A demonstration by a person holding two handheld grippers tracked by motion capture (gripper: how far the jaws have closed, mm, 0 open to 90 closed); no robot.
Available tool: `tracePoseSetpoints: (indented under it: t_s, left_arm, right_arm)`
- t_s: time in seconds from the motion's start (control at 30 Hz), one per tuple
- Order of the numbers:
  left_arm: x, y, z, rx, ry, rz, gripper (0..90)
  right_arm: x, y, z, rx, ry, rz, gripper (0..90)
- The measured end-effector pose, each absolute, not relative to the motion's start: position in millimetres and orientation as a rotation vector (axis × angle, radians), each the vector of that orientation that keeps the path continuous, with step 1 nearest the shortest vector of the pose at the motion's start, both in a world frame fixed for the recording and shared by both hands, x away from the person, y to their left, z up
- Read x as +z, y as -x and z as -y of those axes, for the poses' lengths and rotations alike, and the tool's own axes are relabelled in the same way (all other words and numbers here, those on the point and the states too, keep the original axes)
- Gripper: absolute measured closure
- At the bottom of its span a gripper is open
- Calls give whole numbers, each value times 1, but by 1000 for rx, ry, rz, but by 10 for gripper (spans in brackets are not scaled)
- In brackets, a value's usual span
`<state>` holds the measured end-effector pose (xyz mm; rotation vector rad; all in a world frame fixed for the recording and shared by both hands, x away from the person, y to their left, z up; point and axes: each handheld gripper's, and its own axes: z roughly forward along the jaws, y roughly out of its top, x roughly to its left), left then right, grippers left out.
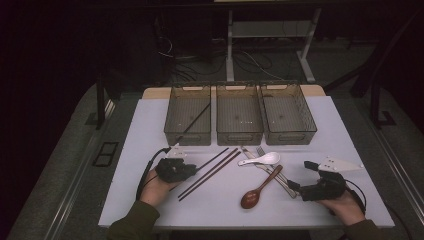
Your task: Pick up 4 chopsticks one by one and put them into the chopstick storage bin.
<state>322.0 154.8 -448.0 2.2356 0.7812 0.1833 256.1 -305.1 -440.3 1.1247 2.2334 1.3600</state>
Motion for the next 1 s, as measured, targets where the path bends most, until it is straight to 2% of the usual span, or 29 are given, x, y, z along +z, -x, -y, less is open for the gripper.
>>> tracePoseSetpoints:
  t_s: [0.27, 1.0]
  left_arm:
    - [-448, -322, -155, 194, -2239, -778, 842]
    - [-433, -321, -160, 148, -2219, -786, 847]
  right_arm:
    - [-440, -256, 305, 1360, -1131, -2235, 21]
    - [-440, -256, 305, 1362, -1129, -2232, 21]
